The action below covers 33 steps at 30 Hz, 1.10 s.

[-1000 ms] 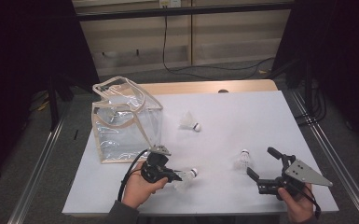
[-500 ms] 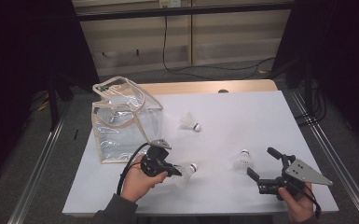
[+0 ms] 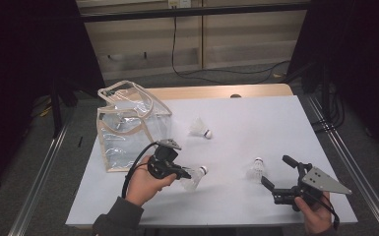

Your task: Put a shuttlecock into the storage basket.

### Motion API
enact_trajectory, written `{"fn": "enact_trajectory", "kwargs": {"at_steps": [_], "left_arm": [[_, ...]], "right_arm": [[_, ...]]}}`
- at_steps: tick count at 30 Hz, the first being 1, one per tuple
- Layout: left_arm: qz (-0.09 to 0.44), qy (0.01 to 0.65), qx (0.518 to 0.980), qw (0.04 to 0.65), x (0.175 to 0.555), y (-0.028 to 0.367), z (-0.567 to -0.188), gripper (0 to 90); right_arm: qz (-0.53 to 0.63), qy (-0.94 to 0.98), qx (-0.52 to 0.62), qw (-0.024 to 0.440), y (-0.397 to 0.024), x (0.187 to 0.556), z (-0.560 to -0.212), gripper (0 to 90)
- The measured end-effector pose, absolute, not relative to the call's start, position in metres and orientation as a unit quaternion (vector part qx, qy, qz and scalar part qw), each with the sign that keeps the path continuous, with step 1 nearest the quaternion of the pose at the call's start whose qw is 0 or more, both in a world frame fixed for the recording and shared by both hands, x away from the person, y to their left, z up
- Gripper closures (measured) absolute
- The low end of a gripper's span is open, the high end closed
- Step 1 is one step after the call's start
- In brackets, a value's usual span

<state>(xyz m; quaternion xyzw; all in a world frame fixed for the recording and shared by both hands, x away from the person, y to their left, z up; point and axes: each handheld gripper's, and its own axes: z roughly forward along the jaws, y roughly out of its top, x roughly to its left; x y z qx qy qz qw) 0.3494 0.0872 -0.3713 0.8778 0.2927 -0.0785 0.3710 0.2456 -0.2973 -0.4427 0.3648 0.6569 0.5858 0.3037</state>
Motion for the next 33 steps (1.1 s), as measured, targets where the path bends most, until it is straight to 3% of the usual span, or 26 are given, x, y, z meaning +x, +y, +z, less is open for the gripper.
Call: {"fn": "enact_trajectory", "kwargs": {"at_steps": [33], "left_arm": [[-0.06, 0.291, 0.889, 0.349, 0.365, 0.086, -0.341, 89.9]], "right_arm": [[0.582, 0.663, 0.371, 0.29, -0.298, 0.242, -0.443, 0.0]]}}
